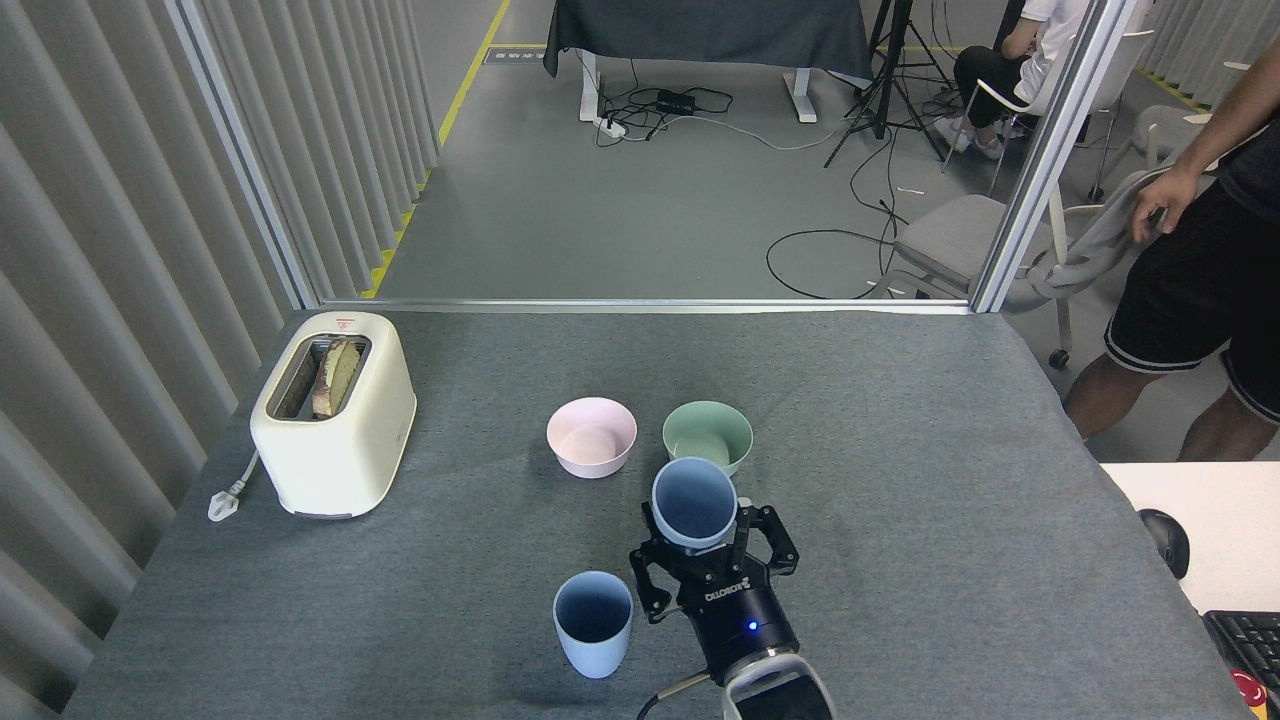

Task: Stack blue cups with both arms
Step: 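Lift the held cup with the right gripper toward the first blue cup, then lower the held cup into the first blue cup with the right gripper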

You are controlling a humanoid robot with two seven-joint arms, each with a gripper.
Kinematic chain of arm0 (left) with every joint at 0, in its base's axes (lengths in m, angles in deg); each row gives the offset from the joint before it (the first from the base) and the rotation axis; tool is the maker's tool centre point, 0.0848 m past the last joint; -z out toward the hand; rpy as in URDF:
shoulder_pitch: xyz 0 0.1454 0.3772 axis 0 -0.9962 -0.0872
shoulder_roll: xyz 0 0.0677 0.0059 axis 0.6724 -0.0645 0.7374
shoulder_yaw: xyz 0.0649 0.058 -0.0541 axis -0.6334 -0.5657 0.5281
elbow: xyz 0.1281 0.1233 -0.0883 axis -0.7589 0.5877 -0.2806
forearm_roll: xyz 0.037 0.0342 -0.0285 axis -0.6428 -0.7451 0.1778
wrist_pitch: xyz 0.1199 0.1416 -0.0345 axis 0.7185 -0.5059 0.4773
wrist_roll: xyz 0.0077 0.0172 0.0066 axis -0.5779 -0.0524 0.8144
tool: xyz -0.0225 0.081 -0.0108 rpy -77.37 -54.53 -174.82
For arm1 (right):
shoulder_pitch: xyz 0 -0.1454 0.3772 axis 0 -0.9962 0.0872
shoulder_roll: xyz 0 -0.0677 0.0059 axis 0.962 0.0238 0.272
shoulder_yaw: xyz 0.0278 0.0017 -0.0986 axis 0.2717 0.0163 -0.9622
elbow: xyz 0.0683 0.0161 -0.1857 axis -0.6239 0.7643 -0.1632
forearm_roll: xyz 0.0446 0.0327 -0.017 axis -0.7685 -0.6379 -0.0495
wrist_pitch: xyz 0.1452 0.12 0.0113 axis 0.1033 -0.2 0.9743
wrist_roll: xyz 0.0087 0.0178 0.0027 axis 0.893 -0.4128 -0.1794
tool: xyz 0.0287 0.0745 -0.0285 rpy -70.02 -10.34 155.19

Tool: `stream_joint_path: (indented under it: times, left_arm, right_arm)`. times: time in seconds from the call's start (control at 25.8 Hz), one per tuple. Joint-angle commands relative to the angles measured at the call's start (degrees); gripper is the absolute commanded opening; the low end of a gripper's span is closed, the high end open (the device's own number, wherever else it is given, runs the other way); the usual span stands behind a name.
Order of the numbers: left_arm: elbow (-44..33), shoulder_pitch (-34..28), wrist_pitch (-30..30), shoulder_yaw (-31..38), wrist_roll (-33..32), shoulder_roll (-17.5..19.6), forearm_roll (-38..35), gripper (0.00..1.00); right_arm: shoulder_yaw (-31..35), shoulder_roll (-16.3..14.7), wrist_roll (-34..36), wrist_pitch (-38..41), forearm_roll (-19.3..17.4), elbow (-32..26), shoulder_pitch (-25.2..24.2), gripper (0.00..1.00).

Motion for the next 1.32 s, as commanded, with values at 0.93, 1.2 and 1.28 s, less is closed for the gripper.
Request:
stream_joint_path:
  times: [0.93,1.2,1.28]
  left_arm:
    - [0.89,0.06,-0.23,0.12,-0.01,-0.1,0.08,1.0]
    - [0.89,0.15,-0.23,0.12,-0.01,-0.1,0.08,1.0]
    - [0.89,0.15,-0.23,0.12,-0.01,-0.1,0.08,1.0]
  right_arm:
    - [-6.79,2.74,-0.74,-0.02,0.51,0.43,-3.85,0.72]
    - [-6.96,2.74,-0.66,0.06,0.51,1.84,-3.85,0.73]
    - [-6.96,2.74,-0.66,0.59,0.51,1.93,-3.85,0.73]
